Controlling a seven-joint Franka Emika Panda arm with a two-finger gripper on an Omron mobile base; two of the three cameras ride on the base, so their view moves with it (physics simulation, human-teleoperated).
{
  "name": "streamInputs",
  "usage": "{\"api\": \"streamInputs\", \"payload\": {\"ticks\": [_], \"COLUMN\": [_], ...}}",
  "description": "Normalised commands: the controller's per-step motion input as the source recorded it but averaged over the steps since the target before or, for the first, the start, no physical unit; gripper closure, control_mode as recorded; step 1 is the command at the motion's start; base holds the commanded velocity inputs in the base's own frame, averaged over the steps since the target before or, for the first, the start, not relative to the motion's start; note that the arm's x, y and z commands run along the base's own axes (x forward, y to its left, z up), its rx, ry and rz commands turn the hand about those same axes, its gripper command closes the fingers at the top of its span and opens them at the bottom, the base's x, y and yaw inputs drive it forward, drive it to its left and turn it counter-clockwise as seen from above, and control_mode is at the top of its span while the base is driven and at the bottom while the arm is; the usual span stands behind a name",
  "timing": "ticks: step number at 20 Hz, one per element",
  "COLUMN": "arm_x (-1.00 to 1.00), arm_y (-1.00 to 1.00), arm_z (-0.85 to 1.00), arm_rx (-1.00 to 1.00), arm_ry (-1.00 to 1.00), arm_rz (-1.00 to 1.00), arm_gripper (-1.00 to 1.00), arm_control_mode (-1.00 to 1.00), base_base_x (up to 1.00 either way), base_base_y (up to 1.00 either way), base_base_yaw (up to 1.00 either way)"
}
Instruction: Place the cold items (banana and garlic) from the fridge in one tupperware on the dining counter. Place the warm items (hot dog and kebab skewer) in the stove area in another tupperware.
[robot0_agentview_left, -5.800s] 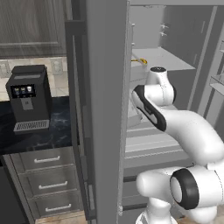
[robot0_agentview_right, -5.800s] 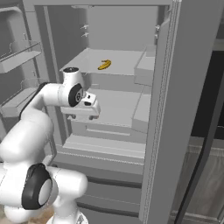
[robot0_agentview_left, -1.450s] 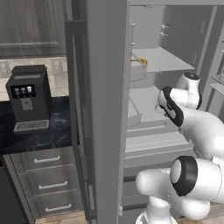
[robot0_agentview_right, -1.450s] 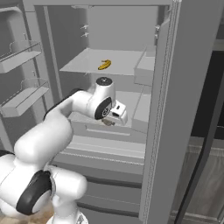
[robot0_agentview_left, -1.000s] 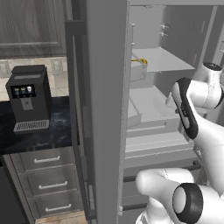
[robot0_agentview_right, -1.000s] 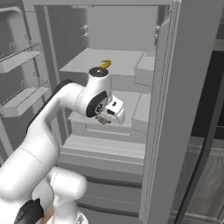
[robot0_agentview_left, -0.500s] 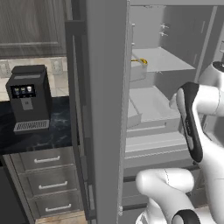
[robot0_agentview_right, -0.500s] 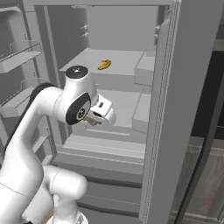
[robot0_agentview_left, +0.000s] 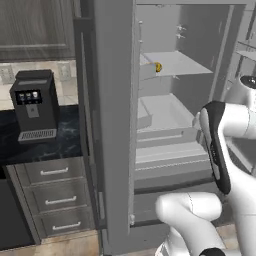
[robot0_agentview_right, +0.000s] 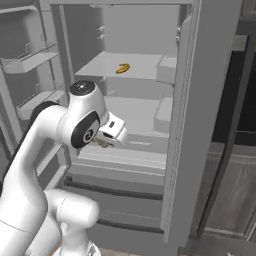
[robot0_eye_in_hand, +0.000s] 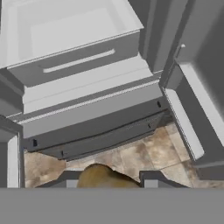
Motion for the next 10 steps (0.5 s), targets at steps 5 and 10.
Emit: {"api": "streamInputs", "payload": {"ticks": [5, 10], "arm_x": [0.0, 0.0], "arm_y": [0.0, 0.0], "arm_z": [0.0, 0.0], "arm_rx": [0.0, 0.0], "arm_ry": [0.0, 0.0], "arm_rz": [0.0, 0.0], "arm_gripper": [1.0, 1.0], "arm_control_mode": [1.0, 1.0], "base_base_x": [-1.0, -0.98], "base_base_y": [0.19, 0.63], "base_base_yaw": [-0.06, -0.18]}}
